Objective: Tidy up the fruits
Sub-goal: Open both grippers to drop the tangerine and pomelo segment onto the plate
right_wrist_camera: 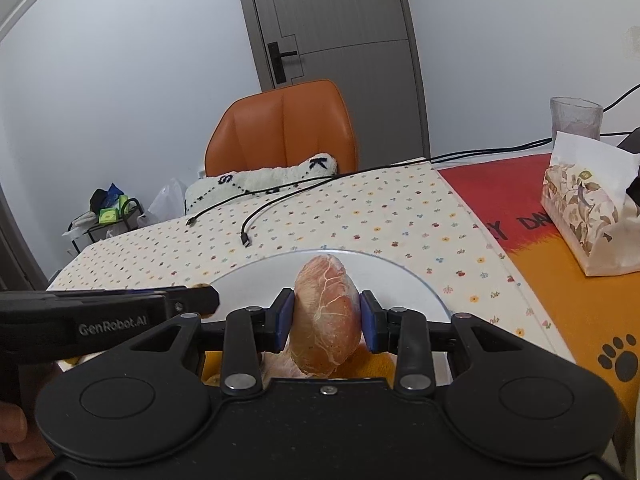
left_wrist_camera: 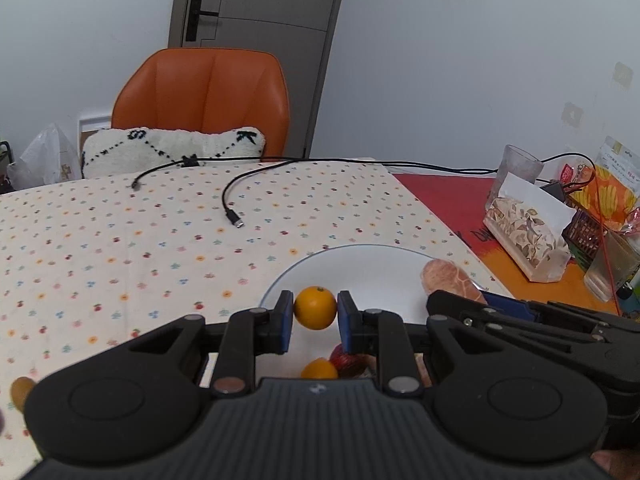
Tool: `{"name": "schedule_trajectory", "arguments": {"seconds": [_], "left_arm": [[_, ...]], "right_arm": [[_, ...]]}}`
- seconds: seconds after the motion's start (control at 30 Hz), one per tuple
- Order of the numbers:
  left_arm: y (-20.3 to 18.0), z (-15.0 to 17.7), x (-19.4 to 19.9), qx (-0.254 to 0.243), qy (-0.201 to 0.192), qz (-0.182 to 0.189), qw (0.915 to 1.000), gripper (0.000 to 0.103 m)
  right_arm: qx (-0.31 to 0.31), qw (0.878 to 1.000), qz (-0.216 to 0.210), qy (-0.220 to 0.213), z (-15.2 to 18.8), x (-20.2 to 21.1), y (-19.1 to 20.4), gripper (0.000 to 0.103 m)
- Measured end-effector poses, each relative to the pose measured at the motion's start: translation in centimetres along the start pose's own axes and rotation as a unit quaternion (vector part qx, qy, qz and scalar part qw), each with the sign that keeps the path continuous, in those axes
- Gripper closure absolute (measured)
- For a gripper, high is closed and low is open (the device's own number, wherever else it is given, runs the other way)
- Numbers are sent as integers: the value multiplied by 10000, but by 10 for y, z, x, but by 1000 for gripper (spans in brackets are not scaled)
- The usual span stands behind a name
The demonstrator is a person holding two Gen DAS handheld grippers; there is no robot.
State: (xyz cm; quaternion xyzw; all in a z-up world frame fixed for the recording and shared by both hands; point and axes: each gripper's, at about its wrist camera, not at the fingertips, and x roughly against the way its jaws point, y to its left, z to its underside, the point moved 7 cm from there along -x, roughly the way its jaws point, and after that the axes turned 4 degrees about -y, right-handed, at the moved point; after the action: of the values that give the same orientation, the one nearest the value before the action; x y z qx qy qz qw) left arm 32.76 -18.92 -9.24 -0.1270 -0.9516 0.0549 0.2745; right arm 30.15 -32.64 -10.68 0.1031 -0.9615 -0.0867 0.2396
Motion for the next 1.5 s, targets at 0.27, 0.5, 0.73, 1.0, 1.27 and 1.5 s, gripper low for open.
{"name": "schedule_trajectory", "arguments": {"seconds": [0.27,0.5,0.73,1.0,1.27,1.5], "left_arm": [[0,-3,-3,-29,-34,-169,9998,73],[14,0,15,162,-62,-373,9992,61],[27,2,43,266,-200,-513,9981,45],[38,3,73,215,-334,-727,9966,17],[53,12,99,117,-562,-1008,9933,12],[68,13,120,316,-756,-1025,9914,11]], "right_arm": [[-183,9998,5,-111,-4,3,-5,63],[-422,9989,-89,-164,0,19,-2,59],[-448,9987,-172,-179,6,32,9,49],[-498,9982,-278,-187,14,45,24,33],[-539,9973,-385,-323,17,58,38,3],[-678,9958,-482,-393,17,65,46,0]]}}
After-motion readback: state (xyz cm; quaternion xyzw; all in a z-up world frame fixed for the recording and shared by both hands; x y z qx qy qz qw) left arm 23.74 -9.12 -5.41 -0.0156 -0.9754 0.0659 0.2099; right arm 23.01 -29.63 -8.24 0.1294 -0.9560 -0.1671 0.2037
